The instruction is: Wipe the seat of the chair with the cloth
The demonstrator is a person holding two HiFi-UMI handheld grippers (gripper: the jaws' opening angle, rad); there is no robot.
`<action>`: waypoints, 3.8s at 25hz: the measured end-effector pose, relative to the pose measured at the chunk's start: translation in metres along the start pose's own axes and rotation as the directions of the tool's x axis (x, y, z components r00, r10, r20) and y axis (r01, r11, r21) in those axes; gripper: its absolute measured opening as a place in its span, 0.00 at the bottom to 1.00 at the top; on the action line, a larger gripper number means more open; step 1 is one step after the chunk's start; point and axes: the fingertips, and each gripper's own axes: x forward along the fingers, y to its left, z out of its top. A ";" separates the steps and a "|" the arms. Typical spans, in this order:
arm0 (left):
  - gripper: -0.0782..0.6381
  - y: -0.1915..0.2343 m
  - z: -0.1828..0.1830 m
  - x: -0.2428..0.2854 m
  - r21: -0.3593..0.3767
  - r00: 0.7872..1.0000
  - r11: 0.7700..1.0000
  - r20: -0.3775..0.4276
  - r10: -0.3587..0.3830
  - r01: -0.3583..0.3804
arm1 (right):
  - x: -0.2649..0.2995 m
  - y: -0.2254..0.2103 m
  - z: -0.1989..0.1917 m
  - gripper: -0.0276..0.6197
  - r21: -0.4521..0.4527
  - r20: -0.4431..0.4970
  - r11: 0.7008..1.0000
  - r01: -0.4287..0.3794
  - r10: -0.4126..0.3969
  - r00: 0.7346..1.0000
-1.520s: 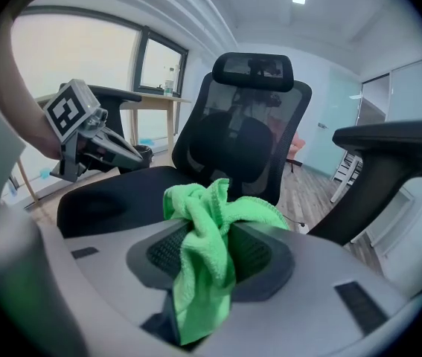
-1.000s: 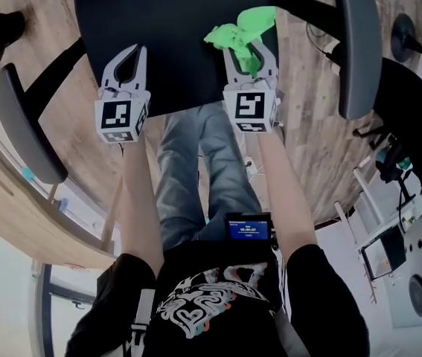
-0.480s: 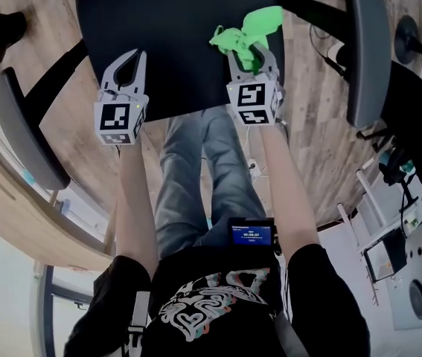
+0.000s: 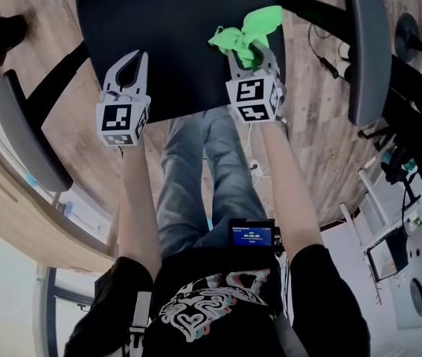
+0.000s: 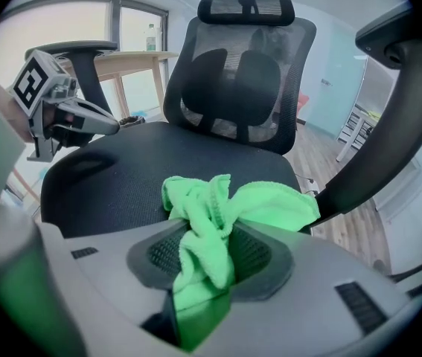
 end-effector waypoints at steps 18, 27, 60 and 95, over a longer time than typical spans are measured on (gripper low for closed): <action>0.11 0.037 -0.017 -0.020 -0.068 0.997 0.995 -0.002 0.072 -0.071 | 0.041 0.105 0.047 0.27 -0.046 0.001 0.970 -0.239 0.240 0.971; 0.11 0.041 -0.020 -0.021 -0.080 0.995 0.992 0.010 0.095 -0.094 | 0.039 0.189 0.066 0.27 -0.161 -0.038 0.887 -0.432 0.432 0.901; 0.11 0.055 -0.020 -0.025 -0.118 0.990 0.985 0.042 0.133 -0.127 | 0.012 0.275 0.066 0.27 -0.292 -0.066 0.681 -0.672 0.687 0.724; 0.11 0.032 -0.007 -0.004 -0.067 0.998 0.996 0.031 0.054 -0.052 | 0.001 0.021 -0.008 0.27 -0.189 -0.046 0.962 -0.198 0.193 0.980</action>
